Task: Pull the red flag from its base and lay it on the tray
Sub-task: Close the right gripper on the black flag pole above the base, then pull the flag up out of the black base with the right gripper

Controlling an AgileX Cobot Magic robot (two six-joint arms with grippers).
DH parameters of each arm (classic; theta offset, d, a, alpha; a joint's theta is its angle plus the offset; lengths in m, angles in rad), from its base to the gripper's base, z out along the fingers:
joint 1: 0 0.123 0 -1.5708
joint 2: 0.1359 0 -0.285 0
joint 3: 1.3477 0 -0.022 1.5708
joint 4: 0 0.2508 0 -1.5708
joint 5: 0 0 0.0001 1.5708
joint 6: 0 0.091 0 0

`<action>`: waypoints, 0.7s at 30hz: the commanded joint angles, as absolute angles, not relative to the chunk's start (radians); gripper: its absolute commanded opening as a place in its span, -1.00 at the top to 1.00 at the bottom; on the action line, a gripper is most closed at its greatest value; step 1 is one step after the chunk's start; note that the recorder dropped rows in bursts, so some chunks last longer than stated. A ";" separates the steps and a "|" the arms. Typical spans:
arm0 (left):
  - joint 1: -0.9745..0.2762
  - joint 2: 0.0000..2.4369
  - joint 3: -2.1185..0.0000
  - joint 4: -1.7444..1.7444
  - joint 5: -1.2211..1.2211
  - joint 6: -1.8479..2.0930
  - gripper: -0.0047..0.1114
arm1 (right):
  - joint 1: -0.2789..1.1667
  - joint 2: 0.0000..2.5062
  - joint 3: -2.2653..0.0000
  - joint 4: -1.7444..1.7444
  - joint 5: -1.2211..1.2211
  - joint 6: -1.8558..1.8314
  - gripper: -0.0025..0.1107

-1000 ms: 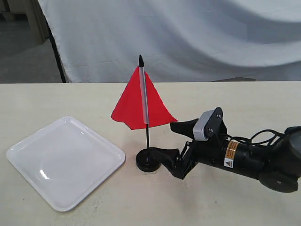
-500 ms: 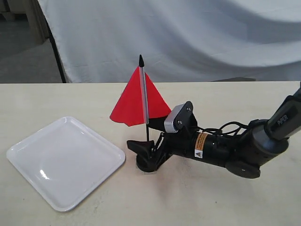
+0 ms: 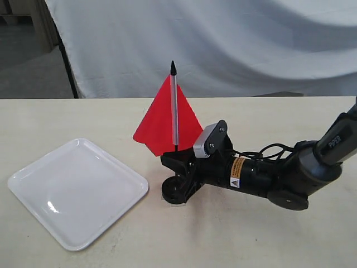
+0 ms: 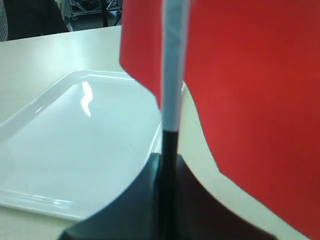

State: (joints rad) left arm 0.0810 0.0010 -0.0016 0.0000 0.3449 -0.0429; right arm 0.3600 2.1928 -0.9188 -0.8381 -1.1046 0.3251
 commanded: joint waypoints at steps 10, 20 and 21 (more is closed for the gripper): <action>0.083 0.000 0.000 0.000 0.343 -0.042 0.92 | 0.562 1.857 -1.029 -0.861 -0.386 0.591 0.97; 0.083 0.000 0.000 0.000 0.343 -0.042 0.92 | 0.892 2.036 -1.417 -0.831 0.358 0.612 0.97; 0.083 0.000 0.000 0.000 0.343 -0.042 0.92 | 0.915 2.072 -1.463 -0.831 0.414 0.603 0.97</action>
